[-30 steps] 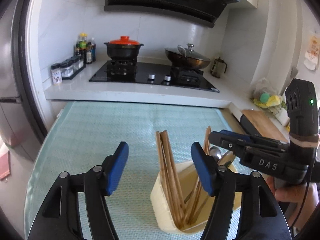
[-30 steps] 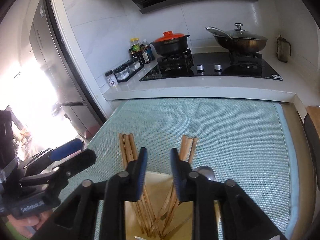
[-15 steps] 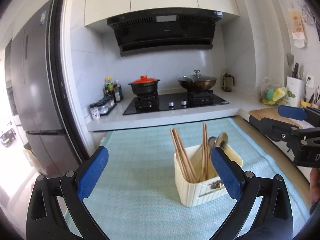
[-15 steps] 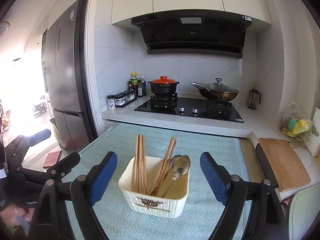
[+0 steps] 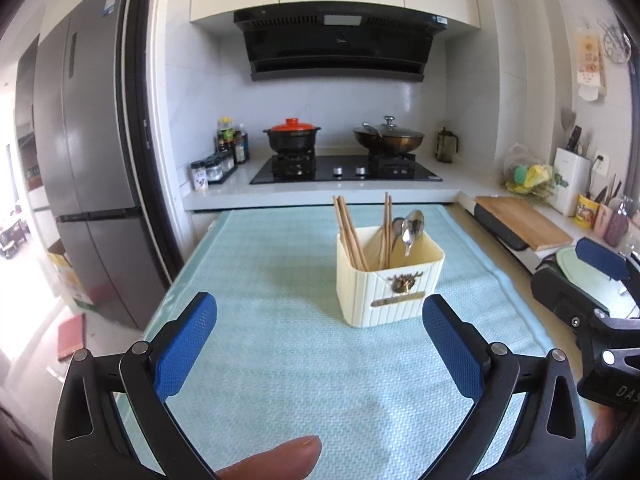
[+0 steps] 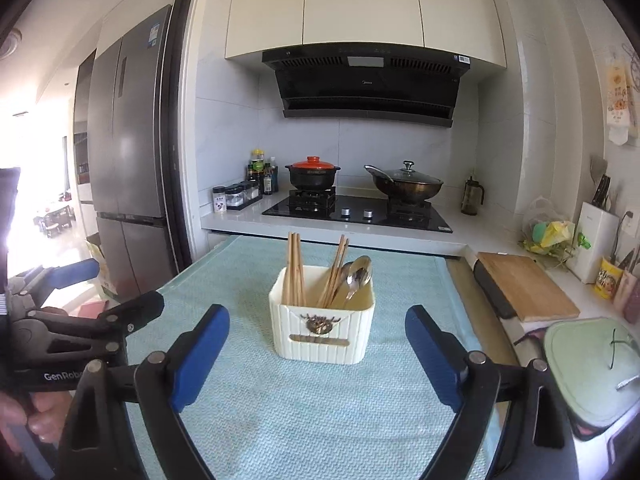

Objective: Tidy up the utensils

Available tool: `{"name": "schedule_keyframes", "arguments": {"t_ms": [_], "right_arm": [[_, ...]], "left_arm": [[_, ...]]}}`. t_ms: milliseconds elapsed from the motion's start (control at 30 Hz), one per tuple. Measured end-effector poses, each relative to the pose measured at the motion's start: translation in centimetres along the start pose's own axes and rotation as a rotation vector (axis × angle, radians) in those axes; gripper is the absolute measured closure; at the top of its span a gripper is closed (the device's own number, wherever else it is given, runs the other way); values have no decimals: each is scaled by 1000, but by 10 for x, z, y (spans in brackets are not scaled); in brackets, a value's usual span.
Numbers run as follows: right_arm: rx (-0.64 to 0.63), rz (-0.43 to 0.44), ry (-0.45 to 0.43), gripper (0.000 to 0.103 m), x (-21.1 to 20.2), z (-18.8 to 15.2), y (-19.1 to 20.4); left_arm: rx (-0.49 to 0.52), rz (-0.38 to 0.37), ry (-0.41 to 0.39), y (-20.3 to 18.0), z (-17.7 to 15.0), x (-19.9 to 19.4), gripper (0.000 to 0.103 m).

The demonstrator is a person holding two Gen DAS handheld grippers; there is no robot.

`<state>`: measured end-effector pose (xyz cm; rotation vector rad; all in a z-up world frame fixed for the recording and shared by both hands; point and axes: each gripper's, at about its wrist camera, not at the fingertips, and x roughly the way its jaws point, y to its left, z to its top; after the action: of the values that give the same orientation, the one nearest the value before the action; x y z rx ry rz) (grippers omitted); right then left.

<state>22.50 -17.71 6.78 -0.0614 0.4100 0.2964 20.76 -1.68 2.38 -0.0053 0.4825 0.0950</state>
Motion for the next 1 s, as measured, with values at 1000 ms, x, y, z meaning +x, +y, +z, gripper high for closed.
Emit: {"name": "schedule_keyframes", "arguments": {"t_ms": [1000], "right_arm": [[29,-10,11,2,-61,-9,41]], "left_arm": [[-18,-24,-13,3,-9,-51,1]]}}
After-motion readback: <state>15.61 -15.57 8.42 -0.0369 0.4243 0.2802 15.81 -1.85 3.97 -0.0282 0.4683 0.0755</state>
